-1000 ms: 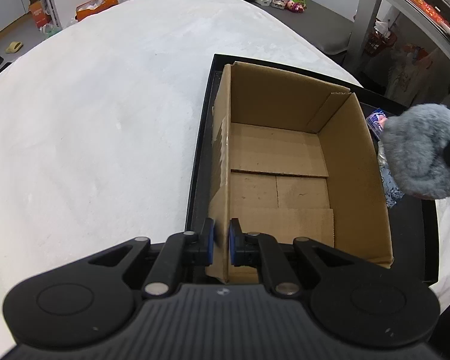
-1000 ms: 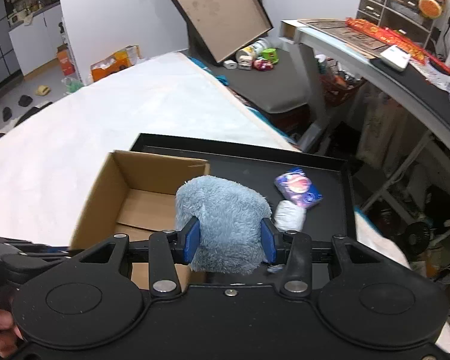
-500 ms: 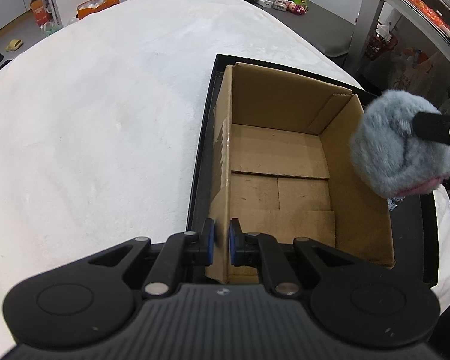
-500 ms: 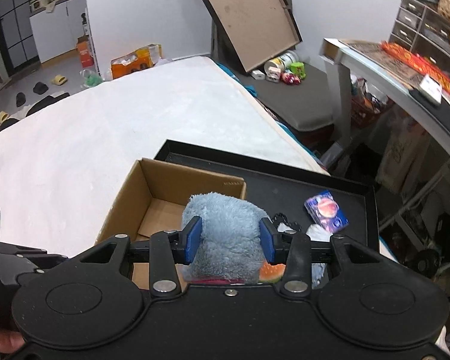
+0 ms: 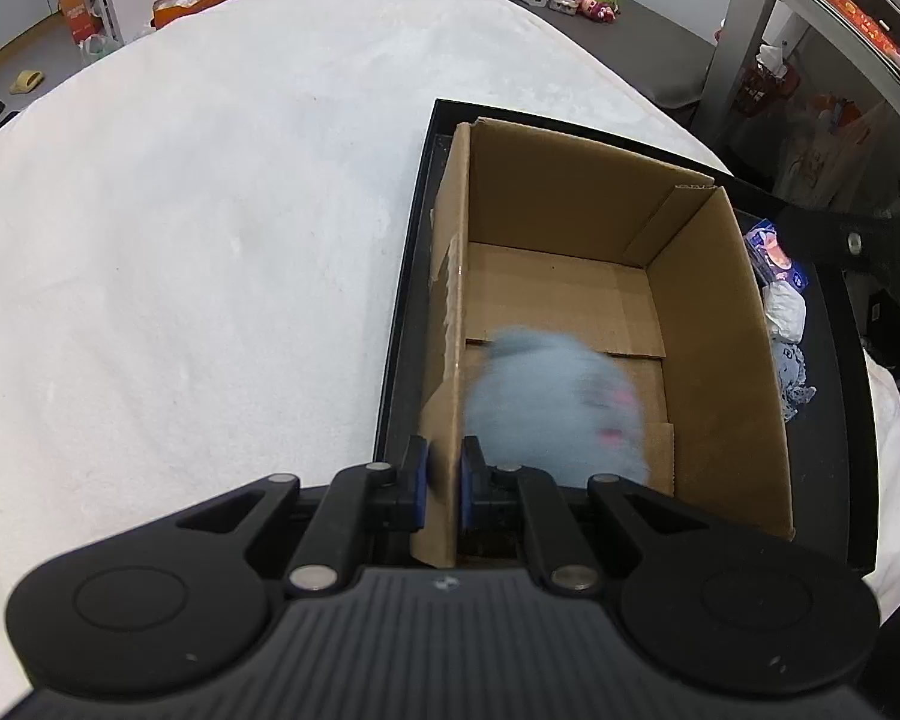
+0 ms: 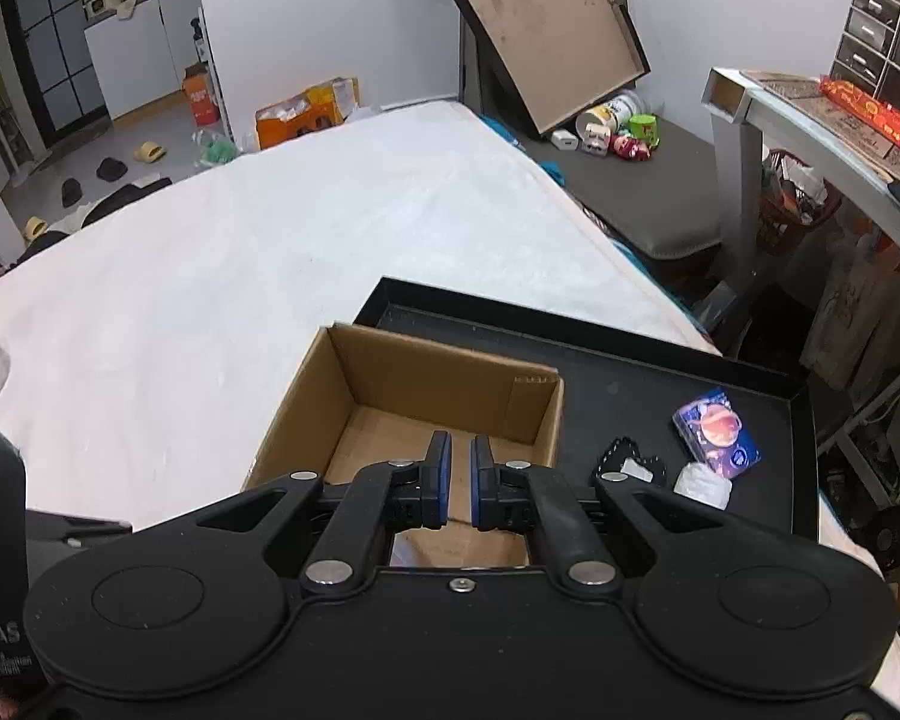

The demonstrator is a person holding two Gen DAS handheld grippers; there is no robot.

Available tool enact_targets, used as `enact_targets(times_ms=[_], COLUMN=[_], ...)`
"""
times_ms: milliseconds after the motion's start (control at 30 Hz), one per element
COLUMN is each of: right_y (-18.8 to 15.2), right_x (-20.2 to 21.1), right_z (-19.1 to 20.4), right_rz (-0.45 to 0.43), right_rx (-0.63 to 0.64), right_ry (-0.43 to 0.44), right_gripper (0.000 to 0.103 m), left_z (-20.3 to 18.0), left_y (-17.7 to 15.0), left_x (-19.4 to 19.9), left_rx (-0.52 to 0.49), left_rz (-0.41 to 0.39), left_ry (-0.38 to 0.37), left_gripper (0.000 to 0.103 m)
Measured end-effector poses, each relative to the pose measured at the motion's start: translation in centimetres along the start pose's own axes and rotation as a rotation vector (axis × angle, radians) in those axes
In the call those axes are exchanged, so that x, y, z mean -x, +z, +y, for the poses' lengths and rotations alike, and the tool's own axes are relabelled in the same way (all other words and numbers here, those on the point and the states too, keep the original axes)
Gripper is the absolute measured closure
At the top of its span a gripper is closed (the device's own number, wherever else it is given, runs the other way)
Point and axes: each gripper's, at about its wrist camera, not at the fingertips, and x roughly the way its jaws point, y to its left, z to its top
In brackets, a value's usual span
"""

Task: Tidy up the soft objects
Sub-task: 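Lift the grey plush with the right tool and drop it into the box, then move the right tool to the blue denim plush and grasp it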

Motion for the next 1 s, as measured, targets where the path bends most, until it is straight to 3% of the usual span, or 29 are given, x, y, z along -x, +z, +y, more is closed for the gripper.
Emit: enact_targets(times_ms=[167,233,300,367,533,700,1000], right_y=[-0.7,-1.1,-1.5,-2.0,-2.9,-3.8,-6.2], right_x=[-0.1,0.0,0.2,0.5,1.4,1.8,1.8], right_z=[-0.7,-1.1,-1.5,-2.0,-3.5,-5.5,-9.4], right_rz=[0.038,0.041,0.042,0.032,0.006,-0.034,-0.080], right_rx=[-0.021,-0.027,-0.040,-0.051,-0.076,-0.119,-0.217], right_ry=[0.004,0.007,0.007,-0.002,-0.019,-0.028,-0.006], right_gripper=[0.091,0.080,0.062,0.053,0.040,0.016,0.006], left_z=[-0.6,-0.9,-1.0,-1.2,-1.6,-2.1,-3.4], left_y=[0.1,0.1,0.1,0.2,0.2,0.3,0.0], left_x=[-0.1,-0.2,-0.2,-0.2,0.3,0.8,1.0], left_rx=[-0.020,-0.025,-0.026,-0.028,-0.038,-0.049,-0.060], left_rz=[0.004,0.007,0.014,0.023,0.019,-0.004,-0.022], left_ry=[0.019,0.024,0.032,0.046,0.092,0.138,0.186], left_gripper=[0.093,0.093,0.092,0.088,0.065,0.048,0.039])
